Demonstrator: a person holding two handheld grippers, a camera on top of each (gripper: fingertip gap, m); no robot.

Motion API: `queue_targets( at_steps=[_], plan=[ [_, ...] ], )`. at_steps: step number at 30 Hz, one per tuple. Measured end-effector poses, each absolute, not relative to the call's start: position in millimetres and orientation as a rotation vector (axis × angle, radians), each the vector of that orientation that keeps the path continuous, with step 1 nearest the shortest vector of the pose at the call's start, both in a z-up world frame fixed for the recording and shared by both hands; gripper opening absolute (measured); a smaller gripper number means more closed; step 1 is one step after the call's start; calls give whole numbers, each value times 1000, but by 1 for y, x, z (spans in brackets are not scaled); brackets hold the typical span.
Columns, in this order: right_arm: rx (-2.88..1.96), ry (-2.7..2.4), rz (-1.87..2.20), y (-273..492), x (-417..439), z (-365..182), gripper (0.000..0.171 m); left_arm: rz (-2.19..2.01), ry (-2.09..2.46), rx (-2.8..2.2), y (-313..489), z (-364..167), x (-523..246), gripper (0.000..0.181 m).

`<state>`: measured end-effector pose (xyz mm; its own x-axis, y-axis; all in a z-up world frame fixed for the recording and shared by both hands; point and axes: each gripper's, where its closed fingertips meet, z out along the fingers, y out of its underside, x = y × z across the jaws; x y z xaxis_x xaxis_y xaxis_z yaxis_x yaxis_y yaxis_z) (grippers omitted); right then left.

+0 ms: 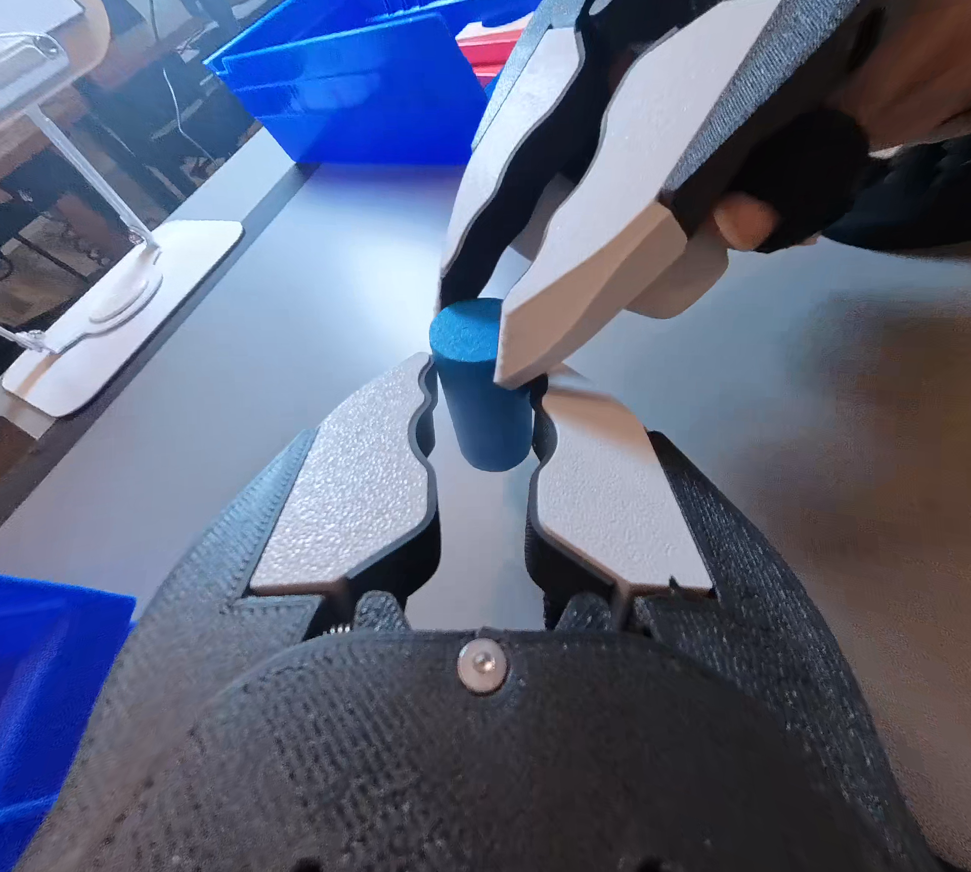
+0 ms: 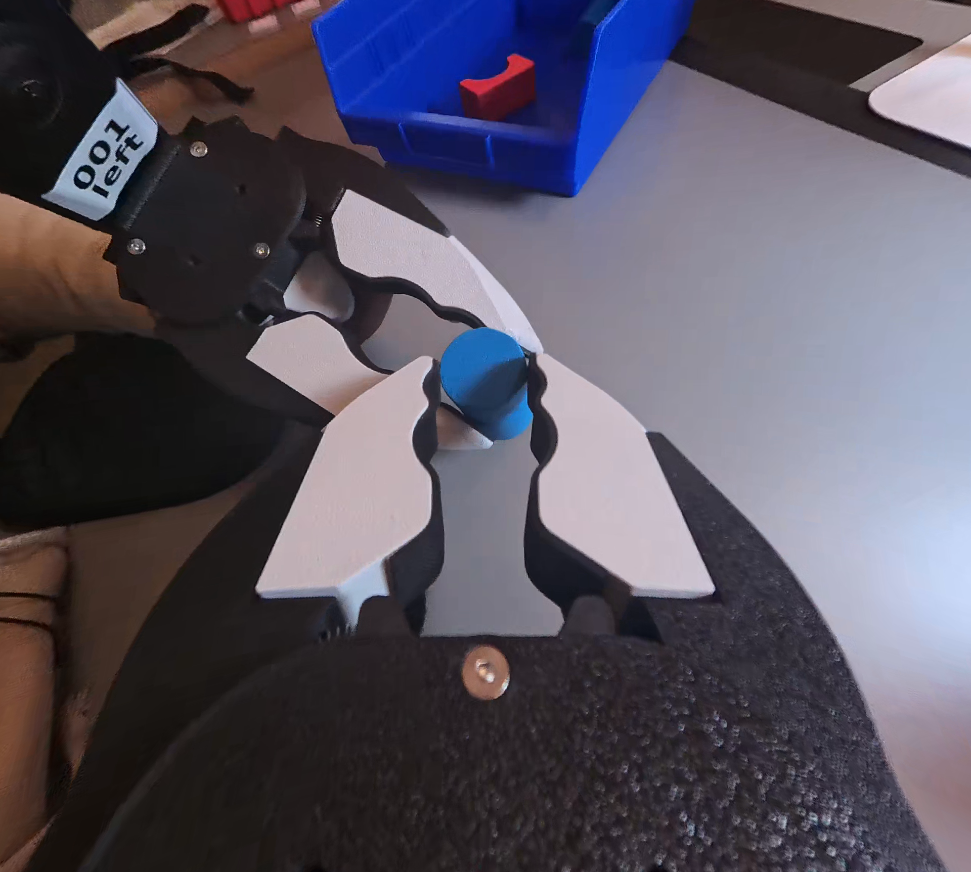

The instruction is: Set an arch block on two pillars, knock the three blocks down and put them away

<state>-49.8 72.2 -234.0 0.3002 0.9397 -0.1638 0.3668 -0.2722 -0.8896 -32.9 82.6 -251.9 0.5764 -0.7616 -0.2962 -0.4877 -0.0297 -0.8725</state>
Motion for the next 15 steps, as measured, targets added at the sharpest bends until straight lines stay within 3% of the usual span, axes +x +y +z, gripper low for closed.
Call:
queue_targets(
  at_steps=[4, 7, 15],
  plan=[
    [-1809, -1206, 930, 79, -40, -229, 32, -340, 1039, -1695, 82, -255, -33, 33],
    [-1856, -1145, 779, 115, -5, -221, 32, -382, 984, -1718, 88, -254, -42, 45],
    [-2107, -1001, 665, 171, 59, -261, 32, -402, 853, -1760, 110, -252, -78, 45]
  ],
)
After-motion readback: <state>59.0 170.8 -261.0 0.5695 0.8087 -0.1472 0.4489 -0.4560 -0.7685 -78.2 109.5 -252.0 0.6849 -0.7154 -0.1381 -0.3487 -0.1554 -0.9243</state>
